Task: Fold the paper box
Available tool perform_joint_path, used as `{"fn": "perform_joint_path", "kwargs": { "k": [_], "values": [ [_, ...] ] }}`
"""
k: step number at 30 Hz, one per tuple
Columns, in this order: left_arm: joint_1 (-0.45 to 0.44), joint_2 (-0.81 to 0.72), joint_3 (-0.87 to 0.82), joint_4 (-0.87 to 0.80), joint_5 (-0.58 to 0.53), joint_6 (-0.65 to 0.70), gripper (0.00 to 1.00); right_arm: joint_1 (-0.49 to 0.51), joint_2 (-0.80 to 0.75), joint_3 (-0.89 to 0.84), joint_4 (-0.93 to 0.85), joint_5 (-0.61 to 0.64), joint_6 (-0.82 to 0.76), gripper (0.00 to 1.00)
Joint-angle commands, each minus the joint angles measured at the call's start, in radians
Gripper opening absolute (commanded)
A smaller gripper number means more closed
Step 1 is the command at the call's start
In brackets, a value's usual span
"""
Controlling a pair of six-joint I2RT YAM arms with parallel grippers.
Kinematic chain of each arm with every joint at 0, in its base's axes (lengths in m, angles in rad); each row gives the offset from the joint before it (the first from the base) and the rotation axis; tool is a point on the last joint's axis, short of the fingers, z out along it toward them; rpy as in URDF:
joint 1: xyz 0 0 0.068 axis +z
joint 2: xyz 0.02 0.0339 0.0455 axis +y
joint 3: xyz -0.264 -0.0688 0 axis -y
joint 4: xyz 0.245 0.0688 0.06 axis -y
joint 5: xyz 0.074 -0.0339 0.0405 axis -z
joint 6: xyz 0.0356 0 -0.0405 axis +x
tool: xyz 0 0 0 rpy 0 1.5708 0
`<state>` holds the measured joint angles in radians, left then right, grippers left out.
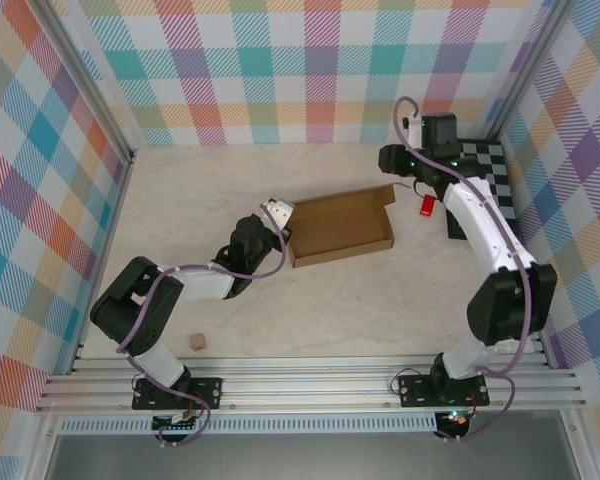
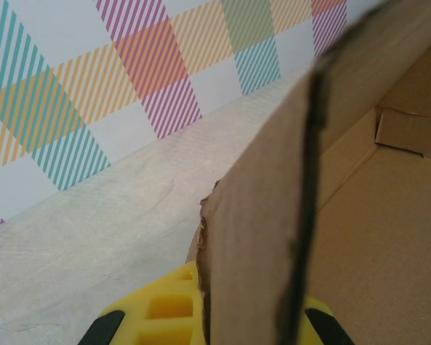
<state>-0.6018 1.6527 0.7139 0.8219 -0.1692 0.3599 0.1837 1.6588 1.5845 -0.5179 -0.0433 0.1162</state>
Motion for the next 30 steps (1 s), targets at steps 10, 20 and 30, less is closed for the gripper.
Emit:
{"fn": "perform_joint_path", "kwargs": {
  "k": [10,20,30],
  "values": [
    [-0.018,0.026,-0.002,-0.192,0.036,-0.069,0.0,-0.003,0.044,-0.092,-0.059,-0.064,-0.044,0.56],
    [-0.028,-0.065,-0.058,-0.274,0.063,-0.343,0.49,-0.004,0.034,-0.219,-0.007,-0.048,0.025,0.57],
    [-0.058,-0.48,-0.095,-0.652,0.044,-0.624,0.66,-0.003,0.035,-0.269,0.01,-0.026,0.038,0.57]
  ]
}}
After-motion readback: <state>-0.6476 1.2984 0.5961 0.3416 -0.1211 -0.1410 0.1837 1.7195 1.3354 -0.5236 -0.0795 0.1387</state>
